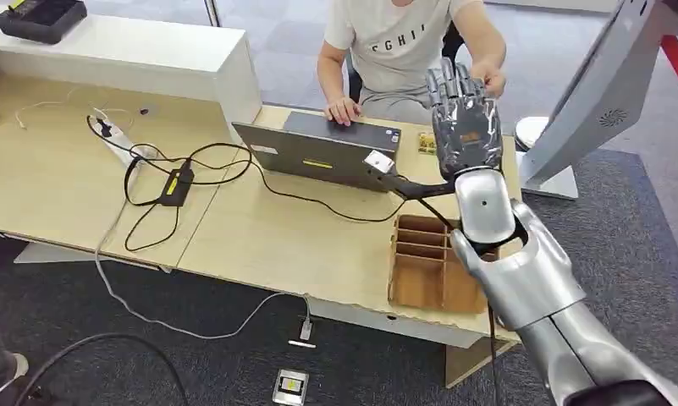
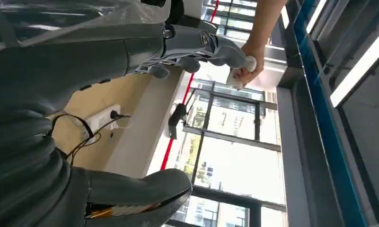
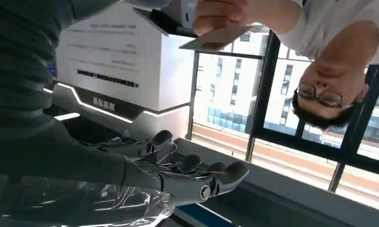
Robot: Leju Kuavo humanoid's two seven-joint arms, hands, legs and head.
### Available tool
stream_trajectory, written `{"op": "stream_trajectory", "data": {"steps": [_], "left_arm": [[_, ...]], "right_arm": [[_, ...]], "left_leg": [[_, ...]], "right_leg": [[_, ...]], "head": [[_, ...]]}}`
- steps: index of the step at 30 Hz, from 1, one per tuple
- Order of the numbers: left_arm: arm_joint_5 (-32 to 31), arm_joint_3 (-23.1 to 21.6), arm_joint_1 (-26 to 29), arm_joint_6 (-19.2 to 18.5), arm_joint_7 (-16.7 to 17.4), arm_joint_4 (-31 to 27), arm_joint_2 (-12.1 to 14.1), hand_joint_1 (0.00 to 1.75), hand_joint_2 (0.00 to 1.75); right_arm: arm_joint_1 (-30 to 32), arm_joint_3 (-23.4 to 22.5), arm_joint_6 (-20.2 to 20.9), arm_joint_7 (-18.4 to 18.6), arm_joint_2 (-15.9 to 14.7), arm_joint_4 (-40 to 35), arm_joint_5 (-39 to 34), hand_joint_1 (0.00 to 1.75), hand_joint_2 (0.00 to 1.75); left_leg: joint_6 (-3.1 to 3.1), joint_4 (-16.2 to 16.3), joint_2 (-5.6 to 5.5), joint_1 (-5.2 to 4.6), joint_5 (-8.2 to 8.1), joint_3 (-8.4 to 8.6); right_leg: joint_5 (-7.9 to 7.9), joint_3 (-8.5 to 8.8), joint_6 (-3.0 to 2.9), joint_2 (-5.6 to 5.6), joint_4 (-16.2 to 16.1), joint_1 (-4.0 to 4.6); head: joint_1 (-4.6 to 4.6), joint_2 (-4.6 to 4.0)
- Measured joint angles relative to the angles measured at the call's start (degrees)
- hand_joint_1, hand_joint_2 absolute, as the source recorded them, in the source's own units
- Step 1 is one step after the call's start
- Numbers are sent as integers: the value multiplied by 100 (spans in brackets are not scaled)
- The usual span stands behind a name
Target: Pass the card to the sensor for recognition and then transmit it.
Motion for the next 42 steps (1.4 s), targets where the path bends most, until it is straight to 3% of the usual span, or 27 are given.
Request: {"op": "stream_trajectory", "data": {"steps": [5, 15, 16, 17, 19, 42], "left_arm": [[39, 17, 20, -92, -2, 0, 2, 0, 175], [-63, 68, 31, 48, -2, -83, 0, 0, 175], [-65, 68, 30, 48, -2, -98, 0, 0, 175], [-72, 68, 29, 48, -2, -105, 0, 0, 175], [-78, 68, 28, 48, -2, -111, 0, 0, 175], [-96, 67, 16, 48, -2, -136, -15, 0, 175]], "right_arm": [[-248, 87, 353, -26, -116, 464, -4, 0, 175], [-356, 216, 392, -65, -153, 1119, -50, 0, 175], [-355, 223, 377, -63, -160, 1150, -63, 30, 175], [-356, 229, 365, -61, -164, 1178, -63, 150, 175], [-356, 240, 359, -59, -173, 1231, -68, 171, 175], [-357, 245, 228, -118, -407, 1395, -142, 175, 175]], "left_leg": [[0, 0, -1, 0, -1, -1], [0, 0, -1, 0, -1, 0], [0, 0, -1, 0, -1, 0], [0, 0, -1, 0, -1, 0], [0, 1, -1, 0, -1, 1], [0, 1, 0, 0, 0, 4]], "right_leg": [[0, -1, 0, 2, 0, 0], [0, -2, 0, 2, 0, 1], [0, -2, 0, 2, 0, 0], [0, -2, 0, 2, 0, 0], [0, -2, 0, 2, 0, 0], [1, -1, 0, 3, 0, 0]], "head": [[2, 0], [0, 0], [2, 0], [2, 0], [2, 0], [2, 0]]}}
